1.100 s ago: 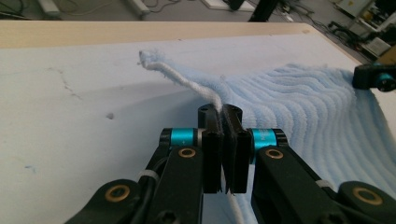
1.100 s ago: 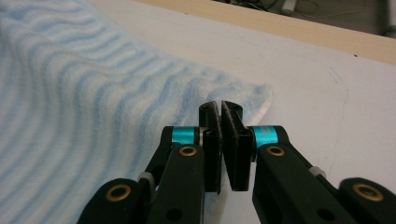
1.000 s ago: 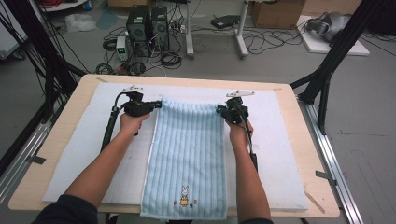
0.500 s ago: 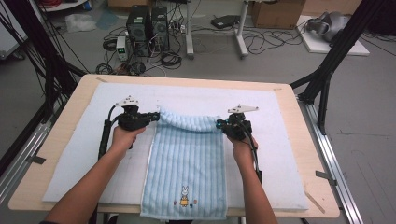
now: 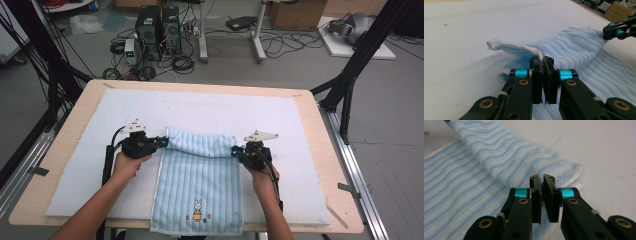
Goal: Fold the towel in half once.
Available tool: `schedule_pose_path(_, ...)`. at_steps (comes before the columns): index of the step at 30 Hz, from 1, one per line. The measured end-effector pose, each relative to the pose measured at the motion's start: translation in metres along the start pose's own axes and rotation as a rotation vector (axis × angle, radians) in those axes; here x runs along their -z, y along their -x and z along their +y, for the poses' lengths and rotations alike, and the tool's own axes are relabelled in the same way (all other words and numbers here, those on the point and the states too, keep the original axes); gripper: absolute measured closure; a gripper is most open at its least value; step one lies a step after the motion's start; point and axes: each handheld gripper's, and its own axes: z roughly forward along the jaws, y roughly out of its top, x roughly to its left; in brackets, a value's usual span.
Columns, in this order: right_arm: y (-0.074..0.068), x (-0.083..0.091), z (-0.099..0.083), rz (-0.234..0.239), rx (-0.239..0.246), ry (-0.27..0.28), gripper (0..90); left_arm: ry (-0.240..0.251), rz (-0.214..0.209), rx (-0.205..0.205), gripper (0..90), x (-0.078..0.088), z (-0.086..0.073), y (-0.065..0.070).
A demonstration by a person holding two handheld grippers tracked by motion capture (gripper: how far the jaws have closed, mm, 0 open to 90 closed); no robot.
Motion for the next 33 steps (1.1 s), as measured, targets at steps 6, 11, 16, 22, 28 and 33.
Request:
schedule_pose_path(6,-0.004,-0.001,-0.012,0.015,0.001,-0.027,84.4,-0.048,0.005,0.000,84.8,0.001,-0.014,-0.002)
schedule_pose_path(11,0.000,0.001,-0.012,0.008,-0.044,0.006,68.5,-0.014,0.058,0.087,44.2,0.000,-0.013,-0.012)
schedule_pose_path(16,0.008,0.007,-0.006,-0.025,-0.078,0.031,57.7,0.000,0.071,0.091,39.1,-0.002,-0.001,-0.020)
schedule_pose_path(22,0.020,0.008,0.003,-0.059,-0.107,0.044,48.5,0.005,0.077,0.128,37.9,-0.009,0.011,-0.029)
schedule_pose_path(28,0.032,-0.002,0.015,-0.071,-0.142,0.022,46.6,0.008,0.082,0.160,38.4,-0.020,0.016,-0.035)
schedule_pose_path(33,0.037,-0.021,0.029,-0.068,-0.149,-0.023,45.1,-0.039,0.089,0.178,39.3,-0.032,0.010,-0.038)
